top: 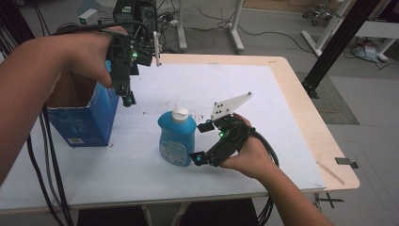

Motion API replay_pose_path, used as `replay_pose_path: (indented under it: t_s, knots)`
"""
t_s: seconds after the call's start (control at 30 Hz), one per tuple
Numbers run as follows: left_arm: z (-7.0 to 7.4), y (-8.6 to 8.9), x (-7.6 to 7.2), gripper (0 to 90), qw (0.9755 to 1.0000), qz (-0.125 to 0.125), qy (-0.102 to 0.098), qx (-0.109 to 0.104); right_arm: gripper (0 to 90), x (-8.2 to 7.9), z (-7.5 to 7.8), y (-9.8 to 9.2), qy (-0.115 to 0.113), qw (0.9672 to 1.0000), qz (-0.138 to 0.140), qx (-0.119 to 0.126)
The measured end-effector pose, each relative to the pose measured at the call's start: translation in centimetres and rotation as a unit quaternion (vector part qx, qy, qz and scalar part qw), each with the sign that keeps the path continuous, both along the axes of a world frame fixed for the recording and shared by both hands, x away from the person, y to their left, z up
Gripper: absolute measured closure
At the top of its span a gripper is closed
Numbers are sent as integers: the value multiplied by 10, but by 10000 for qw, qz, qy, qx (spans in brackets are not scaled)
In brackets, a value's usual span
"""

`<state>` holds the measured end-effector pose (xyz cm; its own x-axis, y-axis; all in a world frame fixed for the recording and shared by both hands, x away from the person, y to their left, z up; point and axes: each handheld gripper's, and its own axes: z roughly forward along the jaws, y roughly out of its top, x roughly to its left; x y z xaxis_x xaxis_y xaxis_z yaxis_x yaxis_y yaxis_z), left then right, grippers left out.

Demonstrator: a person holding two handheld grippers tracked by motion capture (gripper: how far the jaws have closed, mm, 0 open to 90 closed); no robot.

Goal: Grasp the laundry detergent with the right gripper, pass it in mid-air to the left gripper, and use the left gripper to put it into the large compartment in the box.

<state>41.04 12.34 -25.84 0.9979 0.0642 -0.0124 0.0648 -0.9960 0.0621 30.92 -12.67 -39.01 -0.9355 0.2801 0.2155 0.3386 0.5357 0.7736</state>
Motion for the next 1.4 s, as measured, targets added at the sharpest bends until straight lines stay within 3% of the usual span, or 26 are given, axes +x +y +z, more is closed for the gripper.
replay_pose_path:
  t_s: [0.3, 0.57, 0.67, 0.93, 1.4]
  knots:
    - [0, 1, -1, 17, 10000, 8, -7, -26, 15, -2, -7, 14, -91, 9997, -115, 189]
    - [-1, 2, -1, 17, 10000, 11, 10, -24, 15, -5, -16, 27, -229, 9993, -201, 209]
    - [-3, 3, -1, 17, 10000, 27, 17, -18, 14, -7, -18, 31, -306, 9985, -287, 343]
    - [-3, 4, -1, 17, 10000, 21, 12, -22, 15, -8, -21, 35, -452, 9964, -434, 568]
    - [-3, 4, -1, 17, 10000, 14, 22, -10, 46, -5, -23, 37, -482, 9936, -606, 823]
